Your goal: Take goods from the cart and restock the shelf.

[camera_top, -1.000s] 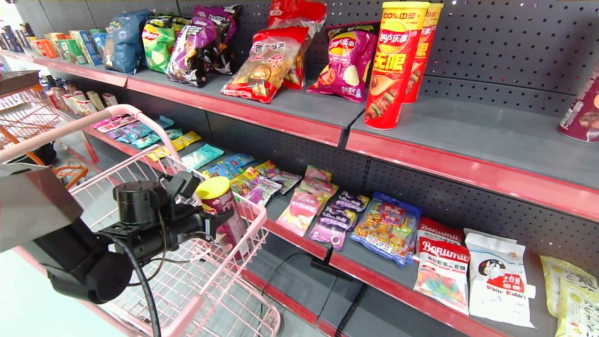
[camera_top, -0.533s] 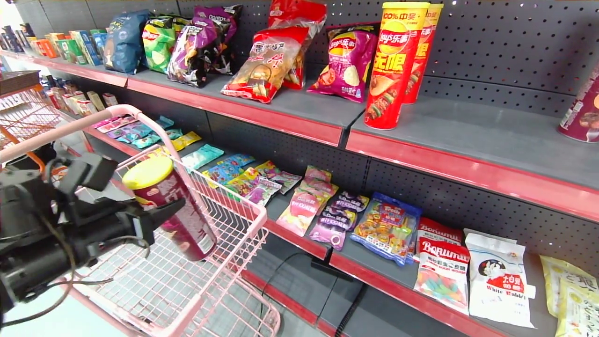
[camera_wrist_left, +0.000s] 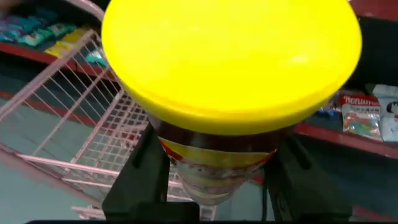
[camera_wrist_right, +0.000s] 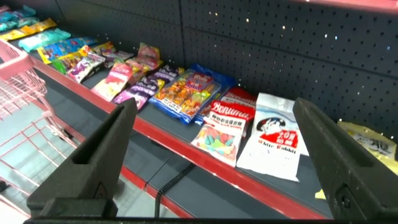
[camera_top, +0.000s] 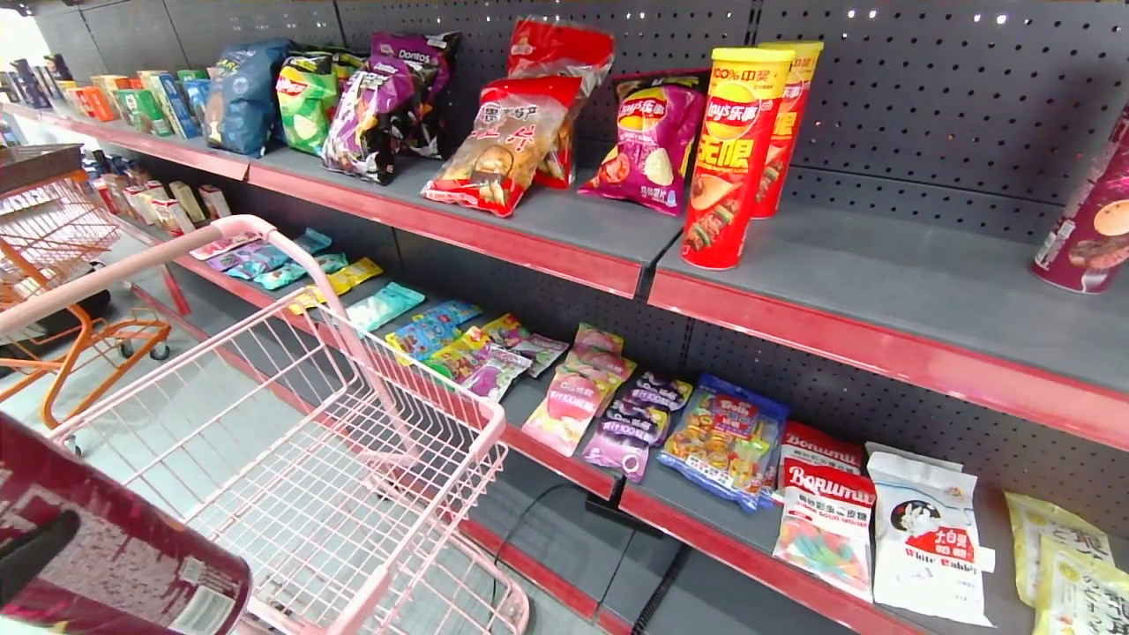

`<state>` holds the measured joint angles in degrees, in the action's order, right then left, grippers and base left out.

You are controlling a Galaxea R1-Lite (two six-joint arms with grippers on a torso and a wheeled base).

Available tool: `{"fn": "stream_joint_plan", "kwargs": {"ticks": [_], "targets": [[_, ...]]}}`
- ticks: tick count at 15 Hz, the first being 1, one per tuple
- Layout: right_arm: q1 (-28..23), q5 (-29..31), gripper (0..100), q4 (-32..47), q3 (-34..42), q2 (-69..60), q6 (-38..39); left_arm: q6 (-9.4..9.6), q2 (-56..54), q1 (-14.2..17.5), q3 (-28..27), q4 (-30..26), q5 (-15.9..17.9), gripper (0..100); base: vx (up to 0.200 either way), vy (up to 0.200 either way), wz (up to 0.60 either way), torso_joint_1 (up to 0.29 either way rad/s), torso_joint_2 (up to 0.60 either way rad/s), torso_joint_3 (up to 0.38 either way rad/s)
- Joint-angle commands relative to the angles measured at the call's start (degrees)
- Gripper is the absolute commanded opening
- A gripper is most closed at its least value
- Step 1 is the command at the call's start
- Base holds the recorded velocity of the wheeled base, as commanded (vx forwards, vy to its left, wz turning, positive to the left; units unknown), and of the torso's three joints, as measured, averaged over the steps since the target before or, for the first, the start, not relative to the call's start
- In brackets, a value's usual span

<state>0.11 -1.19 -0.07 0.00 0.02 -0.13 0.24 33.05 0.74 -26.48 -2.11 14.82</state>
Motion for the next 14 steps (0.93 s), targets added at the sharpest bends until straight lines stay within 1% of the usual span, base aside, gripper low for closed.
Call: {"fn": "stream_joint_plan", "kwargs": {"ticks": [1,5,7,11,14], "targets": [[0.07,-0.04,100,-0.01,0.00,-0.02,-0.04,0.02,-7.30,0.49,-1.12,-0.18,-0.85,0,0.000,0.000,0.00,0.163,-0.49,-0.325],[0.07,-0.04,100,-0.01,0.00,0.06,0.05,-0.07,-9.49,0.40,-0.86,-0.53,-1.29,0,0.000,0.000,0.00,0.201,-0.54,-0.347],[0.07,-0.04,100,-0.01,0.00,-0.02,0.13,-1.12,-9.23,0.40,-1.12,-0.44,-1.02,0,0.000,0.000,0.00,0.217,-0.58,-0.366],[0.07,-0.04,100,-0.01,0.00,-0.02,0.40,-1.21,-8.70,0.31,-1.91,-0.35,-0.85,0,0.000,0.000,0.00,0.224,-0.56,-0.336],[0.07,-0.04,100,-0.10,0.00,-0.02,0.31,-1.30,-8.88,0.31,-1.73,-0.53,-1.02,0,0.000,0.000,-0.60,0.046,-0.11,-0.061]]}}
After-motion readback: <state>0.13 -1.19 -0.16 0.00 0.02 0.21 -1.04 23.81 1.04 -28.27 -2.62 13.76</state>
